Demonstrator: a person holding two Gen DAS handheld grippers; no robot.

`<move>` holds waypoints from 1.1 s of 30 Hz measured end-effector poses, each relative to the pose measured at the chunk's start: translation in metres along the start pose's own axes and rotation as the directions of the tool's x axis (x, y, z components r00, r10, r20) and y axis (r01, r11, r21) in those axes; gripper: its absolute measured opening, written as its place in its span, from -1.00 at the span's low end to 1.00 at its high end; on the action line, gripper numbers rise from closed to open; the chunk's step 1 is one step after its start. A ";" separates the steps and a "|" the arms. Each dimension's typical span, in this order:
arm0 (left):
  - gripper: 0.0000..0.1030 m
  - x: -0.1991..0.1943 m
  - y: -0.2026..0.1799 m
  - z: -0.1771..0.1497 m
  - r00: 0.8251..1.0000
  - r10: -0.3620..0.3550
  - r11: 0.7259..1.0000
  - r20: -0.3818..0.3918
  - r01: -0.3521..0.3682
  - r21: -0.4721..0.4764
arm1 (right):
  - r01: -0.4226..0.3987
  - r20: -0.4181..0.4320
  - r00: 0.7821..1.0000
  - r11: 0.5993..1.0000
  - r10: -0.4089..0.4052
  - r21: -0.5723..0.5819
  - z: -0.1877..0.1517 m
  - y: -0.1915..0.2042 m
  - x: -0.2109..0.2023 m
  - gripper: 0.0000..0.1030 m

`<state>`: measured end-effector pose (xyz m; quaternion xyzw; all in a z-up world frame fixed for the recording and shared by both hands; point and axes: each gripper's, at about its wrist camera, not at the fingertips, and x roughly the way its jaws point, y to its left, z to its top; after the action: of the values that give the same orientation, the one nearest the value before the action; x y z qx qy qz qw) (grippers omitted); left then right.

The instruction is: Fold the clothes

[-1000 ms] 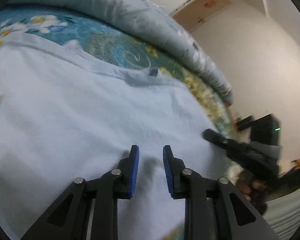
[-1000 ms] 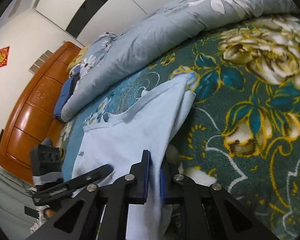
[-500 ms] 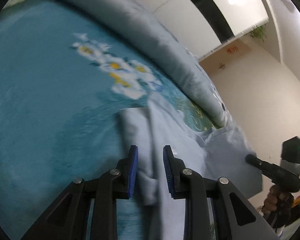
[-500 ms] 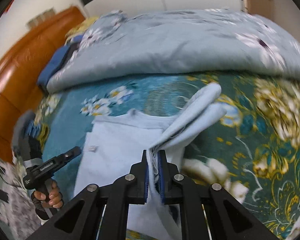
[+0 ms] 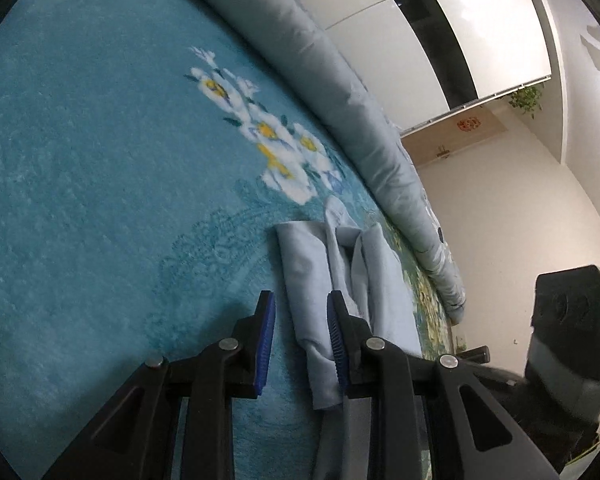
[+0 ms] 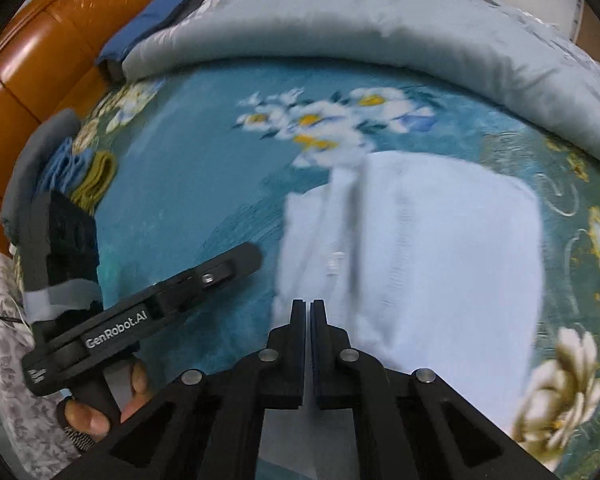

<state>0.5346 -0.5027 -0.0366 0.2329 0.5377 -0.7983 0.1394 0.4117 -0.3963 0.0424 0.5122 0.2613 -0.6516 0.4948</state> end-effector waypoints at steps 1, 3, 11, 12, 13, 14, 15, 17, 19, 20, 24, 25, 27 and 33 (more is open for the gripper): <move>-0.46 0.000 0.000 0.000 1.000 -0.003 1.000 -0.001 0.003 0.002 | -0.014 0.001 1.000 1.000 0.014 -0.012 -0.003 0.005 -0.001 -0.94; -0.46 0.000 0.000 0.000 1.000 -0.008 1.000 -0.003 0.008 0.004 | -0.038 0.011 0.999 0.999 0.039 -0.036 -0.008 0.013 -0.006 -0.89; -0.23 0.000 -0.027 -0.002 0.995 -0.095 0.990 -0.014 0.096 0.103 | -0.043 0.221 0.973 0.996 0.059 -0.078 -0.047 -0.008 -0.091 -0.64; -0.21 0.003 -0.033 0.001 0.995 -0.099 0.988 -0.026 0.102 0.120 | -0.044 0.220 0.974 0.997 0.058 -0.066 -0.056 -0.016 -0.093 -0.45; -0.21 0.009 -0.041 0.006 0.995 -0.090 0.985 -0.040 0.095 0.145 | -0.054 0.211 0.975 0.998 0.062 -0.045 -0.064 -0.025 -0.092 -0.34; -0.20 0.015 -0.048 0.011 0.995 -0.079 0.982 -0.052 0.087 0.168 | -0.061 0.203 0.977 0.998 0.065 -0.026 -0.068 -0.031 -0.090 -0.33; -0.19 0.020 -0.055 0.015 0.996 -0.065 0.979 -0.056 0.075 0.187 | -0.065 0.197 0.978 0.998 0.066 -0.009 -0.071 -0.036 -0.088 -0.33; -0.14 0.035 -0.065 0.020 0.997 -0.005 0.974 -0.076 0.022 0.226 | -0.074 0.191 0.979 0.997 0.070 0.013 -0.071 -0.042 -0.083 -0.32; -0.14 0.054 -0.070 0.024 0.991 0.071 0.967 -0.114 -0.041 0.252 | -0.086 0.175 0.981 0.996 0.084 0.004 -0.067 -0.043 -0.075 -0.28; -0.14 0.063 -0.070 0.025 0.985 0.107 0.963 -0.134 -0.070 0.259 | -0.091 0.163 0.983 0.996 0.091 -0.004 -0.066 -0.042 -0.070 -0.28; -0.14 0.076 -0.070 0.024 0.976 0.152 0.956 -0.154 -0.105 0.275 | -0.064 0.116 0.991 0.998 0.067 -0.024 -0.069 -0.037 -0.052 -0.27; -0.14 0.077 -0.072 0.025 0.977 0.149 0.954 -0.155 -0.101 0.283 | -0.057 0.112 0.992 0.998 0.059 -0.022 -0.070 -0.038 -0.049 -0.26; -0.14 0.078 -0.073 0.026 0.977 0.147 0.949 -0.153 -0.095 0.301 | -0.053 0.106 0.993 0.999 0.054 -0.013 -0.073 -0.040 -0.042 -0.27; -0.83 0.078 -0.080 0.023 0.980 0.155 0.936 -0.122 -0.107 0.335 | -0.055 0.102 0.993 0.998 0.052 0.023 -0.079 -0.050 -0.033 -0.78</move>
<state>0.4253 -0.4917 -0.0068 0.3462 0.3899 -0.8459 0.1120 0.3980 -0.2981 0.0381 0.4918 0.2136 -0.6665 0.5180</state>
